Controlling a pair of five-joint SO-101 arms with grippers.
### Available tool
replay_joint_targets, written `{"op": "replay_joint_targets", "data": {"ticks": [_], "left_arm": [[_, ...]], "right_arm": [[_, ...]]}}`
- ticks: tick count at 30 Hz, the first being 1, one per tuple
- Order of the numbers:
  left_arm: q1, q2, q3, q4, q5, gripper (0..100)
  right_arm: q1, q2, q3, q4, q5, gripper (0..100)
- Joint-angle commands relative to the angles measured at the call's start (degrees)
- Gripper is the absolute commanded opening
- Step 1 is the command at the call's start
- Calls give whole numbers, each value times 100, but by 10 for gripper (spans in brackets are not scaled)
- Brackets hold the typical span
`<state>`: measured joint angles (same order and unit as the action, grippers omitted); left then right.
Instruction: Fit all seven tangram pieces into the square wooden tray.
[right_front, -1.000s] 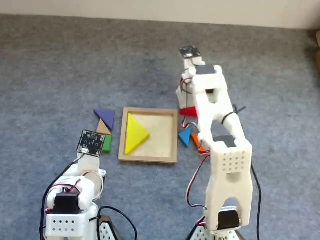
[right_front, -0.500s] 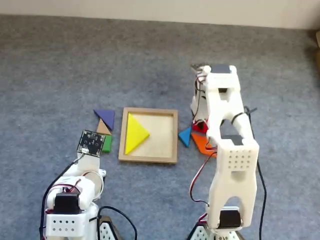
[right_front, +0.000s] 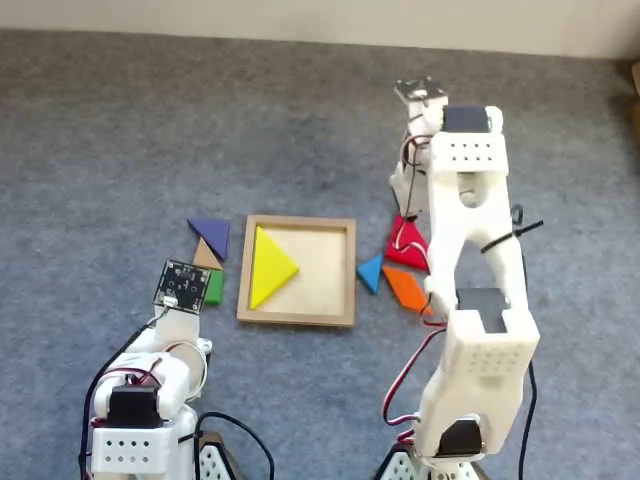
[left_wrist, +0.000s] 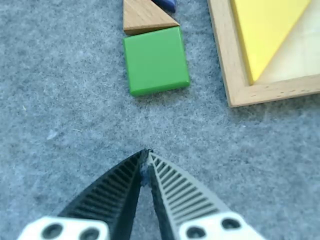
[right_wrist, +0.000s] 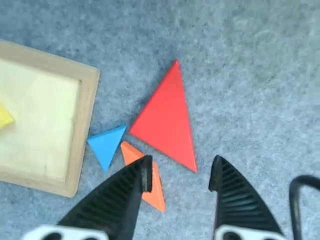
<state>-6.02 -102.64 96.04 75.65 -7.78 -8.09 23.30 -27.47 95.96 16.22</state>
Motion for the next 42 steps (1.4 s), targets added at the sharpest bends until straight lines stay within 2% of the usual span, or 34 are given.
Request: {"op": "replay_joint_targets", "data": {"ticks": [1,6,11,16,19,21,26,29,33,42], "left_arm": [[40,-180,110,18,-53,6],[40,-180,110,18,-53,6],[40,-180,110,18,-53,6],[40,-180,110,18,-53,6],[40,-180,110,18,-53,6],[40,-180,110,18,-53,6],[40,-180,110,18,-53,6],[40,-180,110,18,-53,6],[40,-180,110,18,-53,6],[40,-180,110,18,-53,6]], "right_arm": [[-215,-681,286,-84,70,187],[-321,-1912,1631,-690,70,187],[-365,-2941,3415,-2035,53,187],[-374,-3125,4796,-3495,70,190],[-374,-3116,5226,-3741,70,193],[-374,-3116,5182,-3732,70,224],[-382,-3046,4963,-3732,44,396],[-567,-2721,4629,-3653,62,399],[-822,-1965,3600,-2923,70,399],[-822,-251,1508,-2018,44,399]]}}
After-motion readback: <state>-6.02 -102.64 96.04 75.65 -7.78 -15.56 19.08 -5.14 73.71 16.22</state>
